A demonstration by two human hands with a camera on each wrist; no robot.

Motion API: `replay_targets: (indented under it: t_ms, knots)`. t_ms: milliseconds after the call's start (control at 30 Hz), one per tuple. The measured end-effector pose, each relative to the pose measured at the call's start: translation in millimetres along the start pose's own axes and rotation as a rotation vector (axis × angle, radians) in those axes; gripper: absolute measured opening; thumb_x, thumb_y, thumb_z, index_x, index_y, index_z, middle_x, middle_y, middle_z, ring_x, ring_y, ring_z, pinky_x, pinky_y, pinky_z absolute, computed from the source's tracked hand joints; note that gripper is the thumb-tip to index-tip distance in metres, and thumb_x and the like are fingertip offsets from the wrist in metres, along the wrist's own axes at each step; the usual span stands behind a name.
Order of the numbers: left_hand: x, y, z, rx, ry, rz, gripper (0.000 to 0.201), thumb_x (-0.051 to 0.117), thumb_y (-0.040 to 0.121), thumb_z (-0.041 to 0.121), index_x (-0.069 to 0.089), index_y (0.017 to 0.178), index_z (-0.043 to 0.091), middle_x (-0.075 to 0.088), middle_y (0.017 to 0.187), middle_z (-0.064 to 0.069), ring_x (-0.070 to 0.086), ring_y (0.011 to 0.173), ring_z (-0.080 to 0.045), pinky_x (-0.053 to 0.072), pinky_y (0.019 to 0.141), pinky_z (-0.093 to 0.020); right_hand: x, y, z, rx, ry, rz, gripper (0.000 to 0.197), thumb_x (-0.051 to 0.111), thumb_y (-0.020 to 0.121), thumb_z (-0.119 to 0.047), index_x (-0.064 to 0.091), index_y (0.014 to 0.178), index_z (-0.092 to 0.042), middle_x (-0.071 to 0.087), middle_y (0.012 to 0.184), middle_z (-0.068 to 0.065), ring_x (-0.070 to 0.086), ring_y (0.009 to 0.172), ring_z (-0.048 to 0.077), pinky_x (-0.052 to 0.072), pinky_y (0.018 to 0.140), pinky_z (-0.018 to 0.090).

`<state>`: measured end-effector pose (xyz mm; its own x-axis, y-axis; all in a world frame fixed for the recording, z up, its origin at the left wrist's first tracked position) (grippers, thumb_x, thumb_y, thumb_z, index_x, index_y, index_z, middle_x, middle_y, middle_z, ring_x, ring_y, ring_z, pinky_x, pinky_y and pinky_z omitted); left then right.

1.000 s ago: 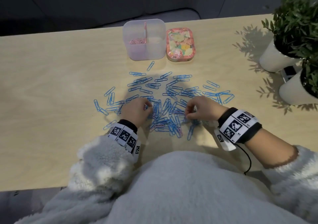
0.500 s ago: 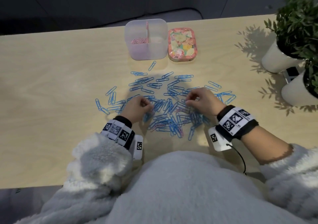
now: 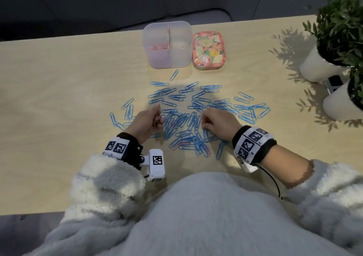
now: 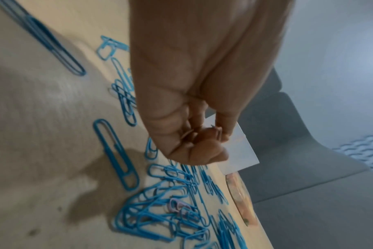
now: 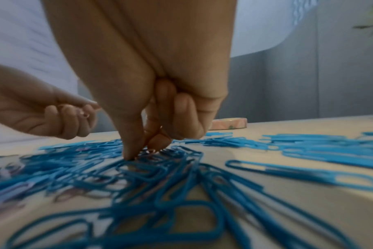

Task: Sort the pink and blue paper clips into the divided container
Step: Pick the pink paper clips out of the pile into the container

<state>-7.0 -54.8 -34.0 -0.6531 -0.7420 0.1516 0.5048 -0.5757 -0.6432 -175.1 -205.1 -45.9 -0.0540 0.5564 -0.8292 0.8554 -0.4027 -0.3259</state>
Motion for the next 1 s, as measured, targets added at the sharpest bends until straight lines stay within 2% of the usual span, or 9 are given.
replay_targets:
  t_ms: [133,300,400,467,567,667,833,933,1000]
  knots:
    - [-2,1,-4,0.013,0.056,-0.015,0.026,0.056,0.091,0.021,0.045,0.068,0.014,0.049,0.051,0.003,0.048,0.048,-0.009,0.042,0.041,-0.013,-11,-2,14,0.072,0.241,0.068,0.002,0.057,0.086,-0.012,0.058,0.085,-0.011,0.060,0.084,0.001,0.056,0.082,0.020,0.042,0.071,0.031]
    - [-2,4,-9,0.089,0.310,-0.026,0.037,0.049,0.089,-0.003,0.035,0.059,0.015,0.047,0.054,-0.003,0.053,0.047,-0.009,0.040,0.043,-0.015,-31,-8,32,0.348,1.053,0.094,0.023,0.041,0.090,0.003,0.060,0.086,-0.009,0.041,0.059,0.001,0.039,0.039,0.004,0.031,0.034,0.015]
    - [0,4,-9,0.083,0.361,-0.019,0.028,0.044,0.090,-0.007,0.044,0.070,0.014,0.052,0.069,-0.007,0.060,0.044,-0.001,0.043,0.041,-0.013,-31,-9,33,0.519,1.350,0.054,0.030,0.031,0.086,0.003,0.053,0.068,-0.005,0.041,0.063,0.008,0.043,0.042,0.013,0.029,0.034,0.015]
    - [2,2,-8,0.067,0.350,-0.033,0.022,0.042,0.090,-0.007,0.050,0.082,0.011,0.058,0.078,-0.005,0.063,0.047,-0.001,0.046,0.043,-0.012,-26,-9,29,0.513,1.185,0.041,0.027,0.038,0.087,-0.002,0.051,0.064,-0.007,0.043,0.062,0.008,0.040,0.043,0.016,0.028,0.036,0.015]
    - [6,-1,-4,0.037,0.315,-0.051,0.016,0.044,0.091,-0.002,0.053,0.098,0.009,0.058,0.078,-0.004,0.060,0.046,-0.001,0.046,0.045,-0.014,-17,-9,22,0.254,0.497,0.057,0.012,0.059,0.085,-0.016,0.058,0.073,-0.015,0.050,0.062,-0.002,0.044,0.053,0.011,0.034,0.050,0.024]
    - [8,2,-6,0.104,0.536,-0.017,0.016,0.046,0.092,0.007,0.059,0.085,0.015,0.048,0.064,0.000,0.047,0.044,-0.004,0.037,0.048,-0.018,-9,-9,19,0.168,0.177,0.064,0.012,0.067,0.078,-0.026,0.060,0.083,-0.017,0.054,0.074,-0.005,0.050,0.070,0.015,0.035,0.063,0.027]
    - [12,4,-16,0.361,1.067,0.058,0.007,0.063,0.084,0.020,0.060,0.088,0.014,0.043,0.062,0.009,0.042,0.059,-0.010,0.032,0.054,-0.023,-12,-2,21,0.160,0.370,0.069,0.010,0.065,0.081,-0.016,0.061,0.074,-0.011,0.055,0.065,-0.002,0.050,0.059,0.008,0.039,0.060,0.024]
    - [14,3,-18,0.424,1.169,0.078,0.007,0.063,0.084,0.017,0.060,0.089,0.012,0.040,0.062,0.011,0.042,0.066,-0.015,0.028,0.055,-0.025,-24,-1,31,0.248,0.583,0.153,0.020,0.066,0.083,-0.014,0.057,0.066,-0.013,0.046,0.045,-0.007,0.040,0.035,0.001,0.033,0.040,0.011]
    - [14,3,-18,0.416,1.176,0.076,0.005,0.061,0.086,0.018,0.059,0.086,0.013,0.040,0.062,0.010,0.042,0.066,-0.014,0.027,0.053,-0.024,-30,0,40,0.272,0.518,0.199,0.017,0.065,0.082,-0.013,0.057,0.067,-0.017,0.045,0.046,-0.006,0.042,0.039,0.003,0.035,0.044,0.017]
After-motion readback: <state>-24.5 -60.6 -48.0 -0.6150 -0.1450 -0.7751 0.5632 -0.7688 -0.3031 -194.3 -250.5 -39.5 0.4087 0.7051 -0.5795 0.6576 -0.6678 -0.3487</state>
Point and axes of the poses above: each hand's wrist, its own y-axis towards the middle knuckle, its own x-axis out of the palm, z = x × y, the point moved 1 cm from there along y, towards the middle knuckle
